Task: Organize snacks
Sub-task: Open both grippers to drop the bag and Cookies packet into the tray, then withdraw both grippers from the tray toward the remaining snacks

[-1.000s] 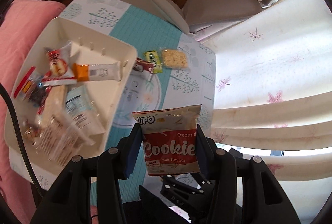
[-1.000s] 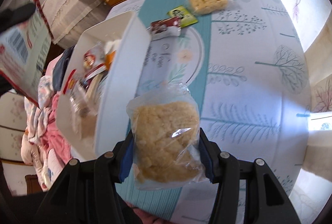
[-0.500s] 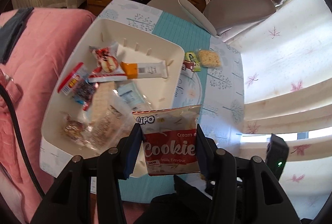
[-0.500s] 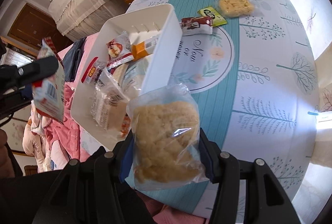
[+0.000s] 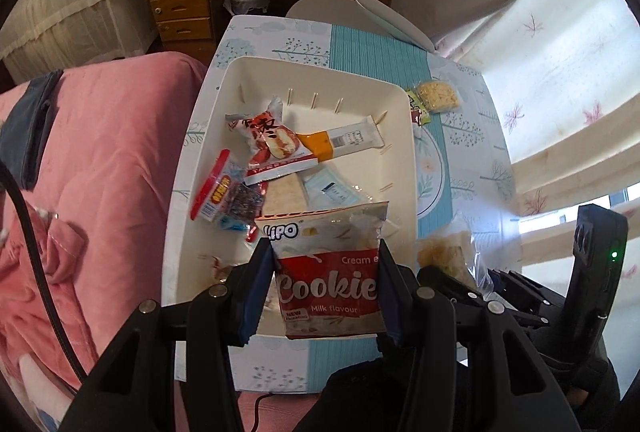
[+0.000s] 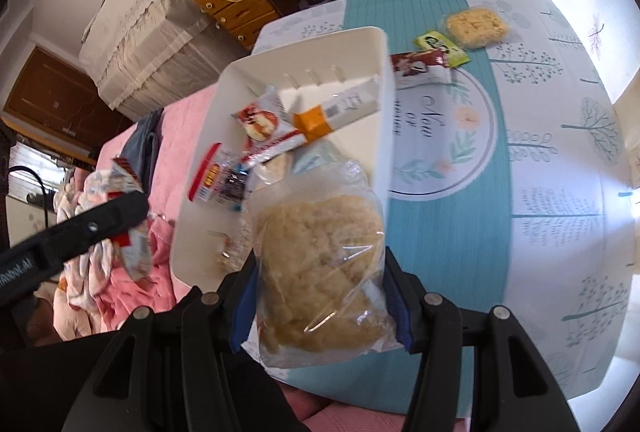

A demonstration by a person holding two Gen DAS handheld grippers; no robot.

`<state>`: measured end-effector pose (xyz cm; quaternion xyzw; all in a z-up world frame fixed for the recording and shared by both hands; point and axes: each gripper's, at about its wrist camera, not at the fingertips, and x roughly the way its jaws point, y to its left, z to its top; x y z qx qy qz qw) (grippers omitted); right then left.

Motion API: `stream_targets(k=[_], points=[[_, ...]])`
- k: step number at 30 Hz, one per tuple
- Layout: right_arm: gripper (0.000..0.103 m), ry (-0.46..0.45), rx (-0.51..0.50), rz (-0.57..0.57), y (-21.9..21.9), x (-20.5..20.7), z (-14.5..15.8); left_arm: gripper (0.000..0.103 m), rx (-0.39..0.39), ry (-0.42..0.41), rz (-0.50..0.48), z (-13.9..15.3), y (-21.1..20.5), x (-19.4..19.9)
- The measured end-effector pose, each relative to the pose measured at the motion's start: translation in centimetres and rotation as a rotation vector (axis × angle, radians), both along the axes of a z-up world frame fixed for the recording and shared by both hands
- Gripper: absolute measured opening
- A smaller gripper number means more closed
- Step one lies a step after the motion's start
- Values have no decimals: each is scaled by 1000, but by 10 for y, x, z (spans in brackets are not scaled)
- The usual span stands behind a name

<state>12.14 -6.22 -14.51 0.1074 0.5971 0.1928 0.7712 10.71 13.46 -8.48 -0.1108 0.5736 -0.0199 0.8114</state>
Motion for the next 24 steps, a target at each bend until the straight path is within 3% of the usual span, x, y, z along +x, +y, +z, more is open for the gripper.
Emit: stream_targets(k=[13,15,17,20,24], points=[[56,-34,78,-46,67,-20,-11,48,33,-4,-137,-15,41,6],[57,-33,82,-54,70,-21,-13,53,38,-4,-144,-16,43,6],[60,-20,89,-68,72,-21,-17,69,41,-6,-148,-15,44,5],[67,-27,91,-87,70,-25,-17,79,37,-17,-150,-13,45,4],[71,-57,91,-110,65,-31,-12,80,30,-13,-145,-16,43,2]])
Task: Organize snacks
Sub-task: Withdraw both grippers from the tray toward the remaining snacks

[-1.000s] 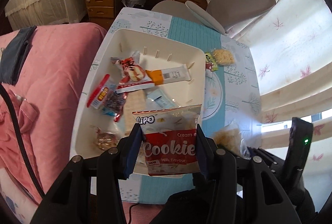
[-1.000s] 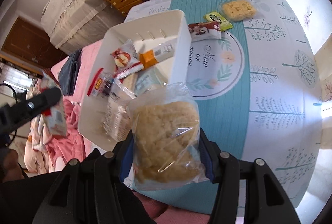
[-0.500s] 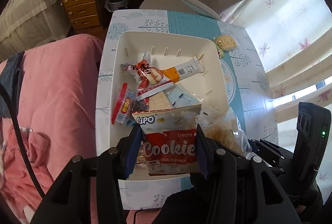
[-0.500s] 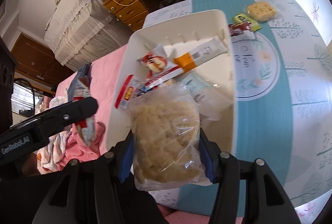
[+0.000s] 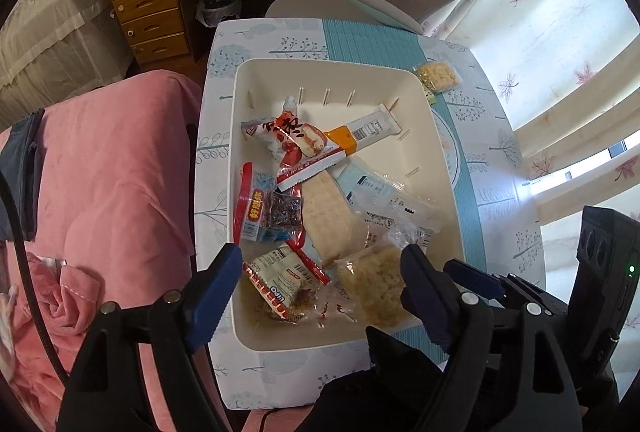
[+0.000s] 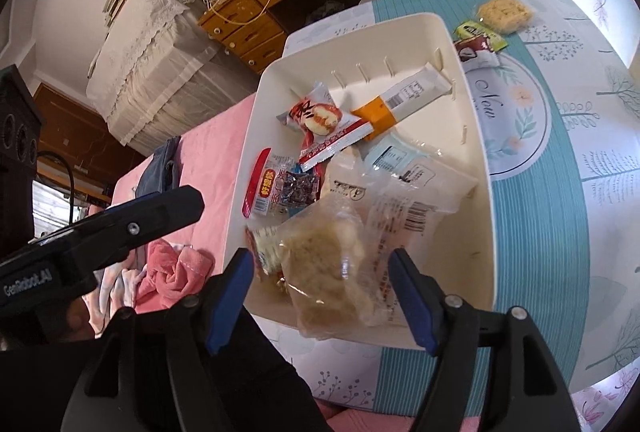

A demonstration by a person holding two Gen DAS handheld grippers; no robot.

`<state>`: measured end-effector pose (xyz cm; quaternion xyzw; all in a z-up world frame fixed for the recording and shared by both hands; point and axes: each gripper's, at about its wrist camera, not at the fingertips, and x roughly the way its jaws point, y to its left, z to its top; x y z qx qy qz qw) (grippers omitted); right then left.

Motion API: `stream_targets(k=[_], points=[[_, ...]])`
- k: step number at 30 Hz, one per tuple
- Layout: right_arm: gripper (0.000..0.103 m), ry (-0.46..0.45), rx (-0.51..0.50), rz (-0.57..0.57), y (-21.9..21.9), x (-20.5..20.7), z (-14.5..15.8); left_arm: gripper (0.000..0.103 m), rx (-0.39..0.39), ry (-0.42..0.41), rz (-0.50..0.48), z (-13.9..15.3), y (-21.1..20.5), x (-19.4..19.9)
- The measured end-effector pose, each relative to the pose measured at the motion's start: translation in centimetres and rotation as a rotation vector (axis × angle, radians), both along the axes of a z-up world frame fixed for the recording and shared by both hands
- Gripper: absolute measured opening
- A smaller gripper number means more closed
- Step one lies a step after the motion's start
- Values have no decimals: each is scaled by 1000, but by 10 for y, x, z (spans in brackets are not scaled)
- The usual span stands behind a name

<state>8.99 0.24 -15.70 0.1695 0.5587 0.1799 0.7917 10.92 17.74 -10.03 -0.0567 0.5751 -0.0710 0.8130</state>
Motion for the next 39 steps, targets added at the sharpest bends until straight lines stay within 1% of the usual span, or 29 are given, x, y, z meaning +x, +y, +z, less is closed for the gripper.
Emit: stream_targets(k=[4,10,14,17,21,28,33,39], points=[[71,-26,4,-27,-10,-9,2,80,-11,5,-1,-5,-9,-3],[71,-32,-5,-88,-37,-16,2,81,-21,17,-4,-8,-34,-2],[71,-34,-18,-117,-65,-16,1,81,-37,24,-4,-11,-59,2],[71,-23,-28,-121,-84,-13,0,81,-40,37,-2,-13,-78,6],[71,-21,-43,-117,-113,-5,2,81,-44,34,12,-12,-106,14],[71,-23,-75,-77,-160,24,9,81,-48,51,43,-4,-153,47],[73,-46,-95,-39,-191,60,11,81,-19,28,54,9,-181,79],[73,-66,-90,-12,-221,103,8,81,-47,25,95,17,-204,123]])
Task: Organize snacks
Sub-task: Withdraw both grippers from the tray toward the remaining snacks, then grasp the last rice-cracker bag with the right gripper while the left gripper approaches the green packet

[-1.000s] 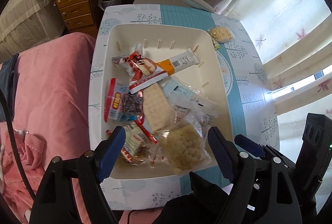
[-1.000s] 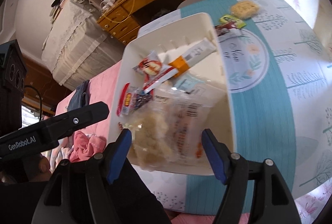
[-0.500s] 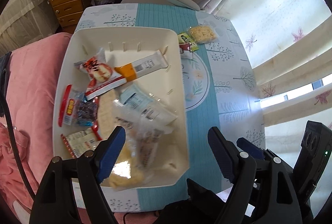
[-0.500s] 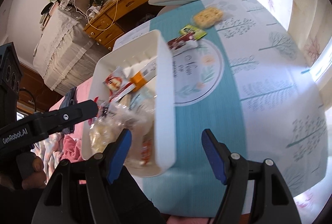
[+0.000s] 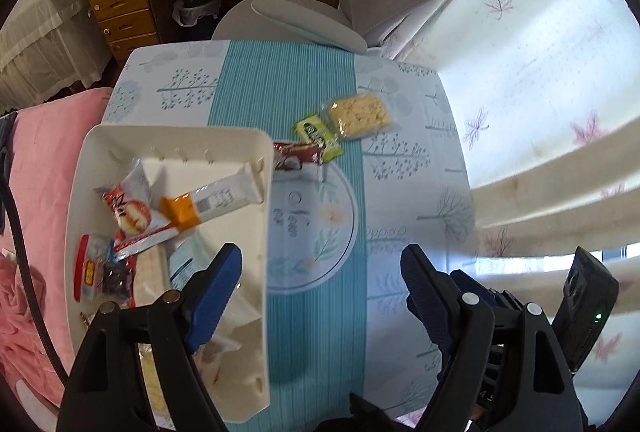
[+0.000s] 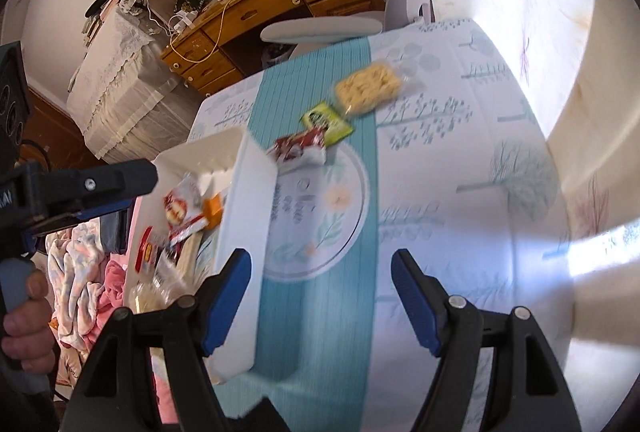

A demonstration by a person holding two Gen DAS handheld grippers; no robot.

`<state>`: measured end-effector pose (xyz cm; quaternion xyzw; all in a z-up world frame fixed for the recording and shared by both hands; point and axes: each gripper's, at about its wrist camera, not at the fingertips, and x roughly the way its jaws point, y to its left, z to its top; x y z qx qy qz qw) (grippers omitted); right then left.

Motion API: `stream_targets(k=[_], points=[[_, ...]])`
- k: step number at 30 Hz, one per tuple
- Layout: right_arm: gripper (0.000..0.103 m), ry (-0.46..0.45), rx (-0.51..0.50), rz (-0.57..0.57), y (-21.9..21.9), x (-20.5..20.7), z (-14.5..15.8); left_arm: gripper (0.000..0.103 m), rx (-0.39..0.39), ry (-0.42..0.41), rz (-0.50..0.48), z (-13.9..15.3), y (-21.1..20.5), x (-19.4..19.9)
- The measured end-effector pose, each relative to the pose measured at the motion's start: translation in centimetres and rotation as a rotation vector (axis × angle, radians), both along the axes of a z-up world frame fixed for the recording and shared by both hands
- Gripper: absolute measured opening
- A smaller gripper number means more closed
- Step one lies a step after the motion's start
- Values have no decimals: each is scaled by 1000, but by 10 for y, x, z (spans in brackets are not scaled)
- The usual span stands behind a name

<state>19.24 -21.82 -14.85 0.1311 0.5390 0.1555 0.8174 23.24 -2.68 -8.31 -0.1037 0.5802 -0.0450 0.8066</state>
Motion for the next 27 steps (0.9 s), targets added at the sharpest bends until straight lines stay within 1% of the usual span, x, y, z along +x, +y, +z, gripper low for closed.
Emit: stream_targets(k=[4,10,14,18,21,24,27], points=[[73,1,8,-6,-15,28,-5,81,11,4,20,1,-8,26],[73,-26,31,-57,-30,71,-9,81,71,45,28,-1,-13,66],[73,-34,59,-119,-37,97,-13,81,96,50,-5,-2,-16,91],[73,-40,62,-141,-37,121,-19,81,108,50,-32,-6,-15,114],[73,-13,101,-158,-37,142,-27,81,130,65,-45,-14,-12,130],[73,23,165,-165,-38,158,-39,81,168,111,-62,-29,-9,144],[73,77,191,-198,-38,173,-53,81,184,153,-77,-48,-6,154]])
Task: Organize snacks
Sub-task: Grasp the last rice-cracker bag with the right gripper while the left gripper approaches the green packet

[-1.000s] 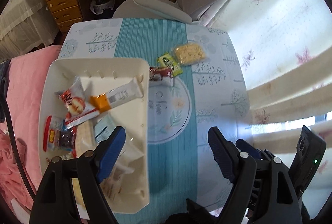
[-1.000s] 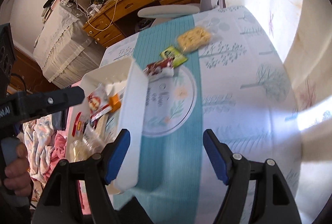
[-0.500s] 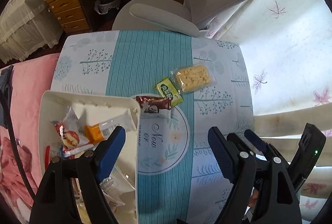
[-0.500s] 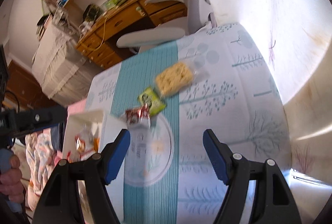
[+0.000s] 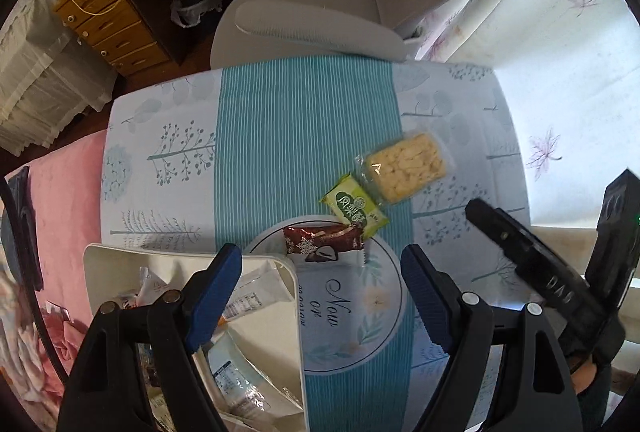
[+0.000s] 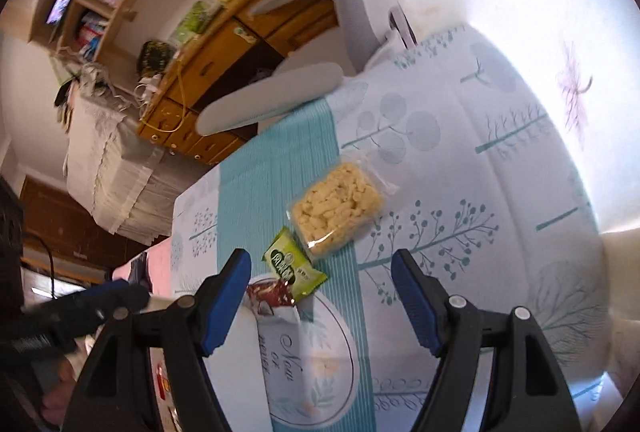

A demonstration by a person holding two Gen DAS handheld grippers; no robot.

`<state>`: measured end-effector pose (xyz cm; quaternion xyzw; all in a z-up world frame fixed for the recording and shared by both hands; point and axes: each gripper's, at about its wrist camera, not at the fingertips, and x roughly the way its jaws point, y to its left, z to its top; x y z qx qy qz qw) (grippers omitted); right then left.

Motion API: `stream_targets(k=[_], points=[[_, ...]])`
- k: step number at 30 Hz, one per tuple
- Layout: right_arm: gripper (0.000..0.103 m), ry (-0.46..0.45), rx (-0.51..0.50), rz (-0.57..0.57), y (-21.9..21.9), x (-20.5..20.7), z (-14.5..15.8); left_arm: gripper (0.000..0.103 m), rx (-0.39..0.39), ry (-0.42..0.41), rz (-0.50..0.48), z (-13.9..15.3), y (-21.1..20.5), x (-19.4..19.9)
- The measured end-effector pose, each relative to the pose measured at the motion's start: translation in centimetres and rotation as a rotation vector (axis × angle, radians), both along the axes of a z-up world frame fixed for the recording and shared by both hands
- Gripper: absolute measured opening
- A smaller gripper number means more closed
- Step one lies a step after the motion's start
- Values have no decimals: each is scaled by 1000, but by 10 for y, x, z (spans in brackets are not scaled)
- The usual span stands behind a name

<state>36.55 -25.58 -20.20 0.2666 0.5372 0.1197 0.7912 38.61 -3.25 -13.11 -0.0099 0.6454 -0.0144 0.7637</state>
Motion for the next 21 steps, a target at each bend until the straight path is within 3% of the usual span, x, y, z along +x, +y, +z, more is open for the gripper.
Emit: stream_targets(k=[9,13,21], points=[[73,118,74,-75,7,29,-35,81,-4,59,-70,-35,-8,20],[73,162,93,-106,12,42,-47,81,75,86,-112,-55,-19,28],[73,291,120,-202,13,67,-66,81,59,142,-148,-86,-30,45]])
